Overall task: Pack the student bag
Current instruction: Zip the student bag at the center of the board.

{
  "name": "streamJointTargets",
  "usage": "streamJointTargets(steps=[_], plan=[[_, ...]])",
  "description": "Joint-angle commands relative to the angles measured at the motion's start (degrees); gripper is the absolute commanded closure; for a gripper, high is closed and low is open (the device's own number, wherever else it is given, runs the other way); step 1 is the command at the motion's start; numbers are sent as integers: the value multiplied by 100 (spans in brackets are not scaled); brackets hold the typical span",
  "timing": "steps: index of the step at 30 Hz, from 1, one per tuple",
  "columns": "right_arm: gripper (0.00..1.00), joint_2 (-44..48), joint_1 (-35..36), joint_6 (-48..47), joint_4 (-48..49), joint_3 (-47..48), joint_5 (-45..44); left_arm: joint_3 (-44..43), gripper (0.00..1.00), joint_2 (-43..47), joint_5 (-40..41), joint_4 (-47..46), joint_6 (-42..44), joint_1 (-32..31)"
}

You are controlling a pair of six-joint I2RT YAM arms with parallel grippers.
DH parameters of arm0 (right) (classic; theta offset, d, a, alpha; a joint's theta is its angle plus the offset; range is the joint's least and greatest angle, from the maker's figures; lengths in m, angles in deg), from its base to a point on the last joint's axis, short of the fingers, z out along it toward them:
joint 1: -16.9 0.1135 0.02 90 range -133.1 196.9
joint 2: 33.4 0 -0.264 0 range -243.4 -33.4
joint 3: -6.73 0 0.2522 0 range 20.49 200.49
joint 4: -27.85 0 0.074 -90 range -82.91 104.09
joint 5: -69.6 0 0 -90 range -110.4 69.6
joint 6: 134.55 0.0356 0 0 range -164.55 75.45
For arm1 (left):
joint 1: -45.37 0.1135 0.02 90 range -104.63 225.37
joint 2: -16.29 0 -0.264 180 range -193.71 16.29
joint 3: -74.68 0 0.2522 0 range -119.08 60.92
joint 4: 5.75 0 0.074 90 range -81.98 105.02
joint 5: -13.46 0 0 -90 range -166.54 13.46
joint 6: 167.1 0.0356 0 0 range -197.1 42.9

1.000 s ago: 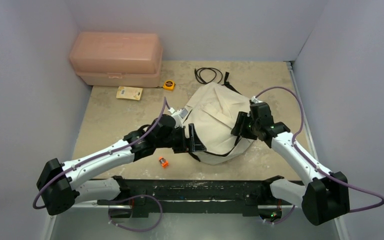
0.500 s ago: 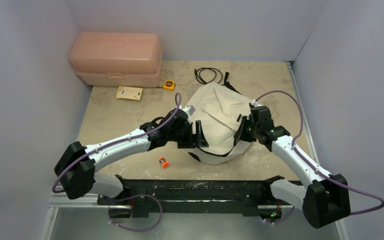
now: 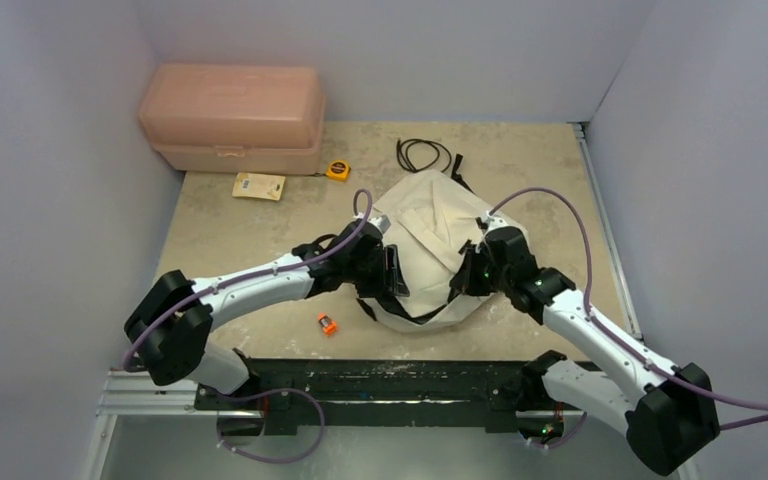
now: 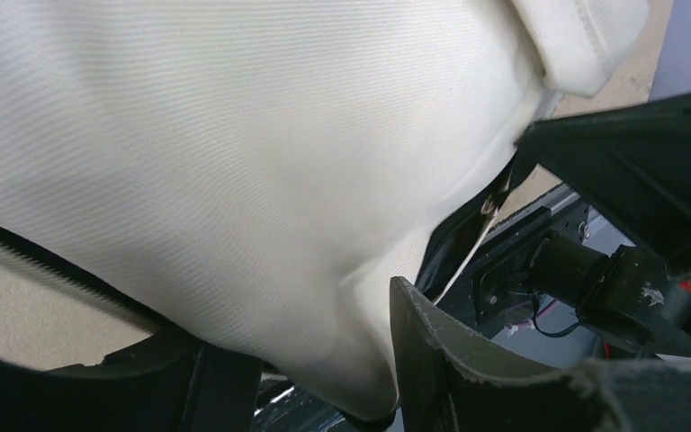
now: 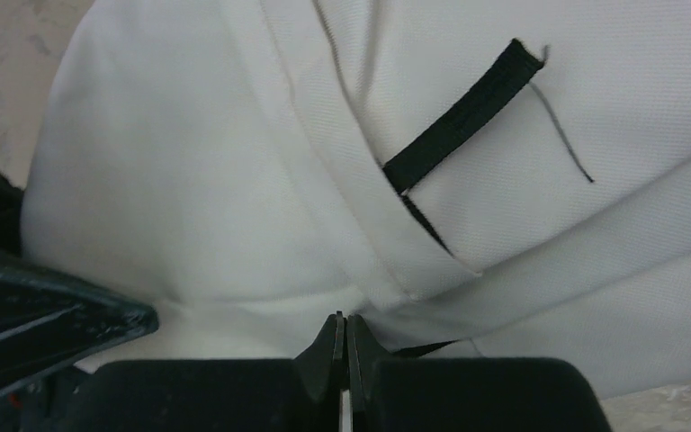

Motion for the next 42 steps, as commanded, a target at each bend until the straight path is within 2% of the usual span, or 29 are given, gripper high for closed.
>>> streamJointTargets(steps=[1,5,8,11,14,17,21,23,24,26,30,33,37,42], plan=[[100,635,335,547,358,-246,840,40,53,-90,-45,-419,54,-18],[100,1272,340,726,241,-338,908,151,64,-124,-71,-573,10,-32],[100,1151,334,758,197,-210,963,325,64,42,-13,-749,35,-68],[100,942,337,880,634,-130,1615,571,56,467,122,-739,153,-97],[100,721,345,1039,1066,-96,2109,1034,42,1198,275,-797,361,-98],[100,462,350,824,855,64,1968,1518,32,2155,302,-954,569,-107],[100,102,343,550,606,230,1848,1978,28,3056,-224,-1544,652,-196],[91,112,342,412,385,375,1642,1940,27,3247,-399,-1729,622,-291],[82,195,347,372,285,431,1525,1846,27,3251,-418,-1724,603,-350],[66,343,336,419,165,514,1193,1473,25,3047,-287,-1253,506,-440],[58,308,314,289,-439,947,406,397,24,2027,-508,-577,457,-534],[52,279,28,362,-872,1124,-116,-284,25,1354,-445,-342,556,-691],[46,504,-841,489,-981,814,183,-1267,28,400,-219,403,880,-858],[44,640,-931,699,-859,403,613,-1952,38,-537,-77,1008,1271,-980]])
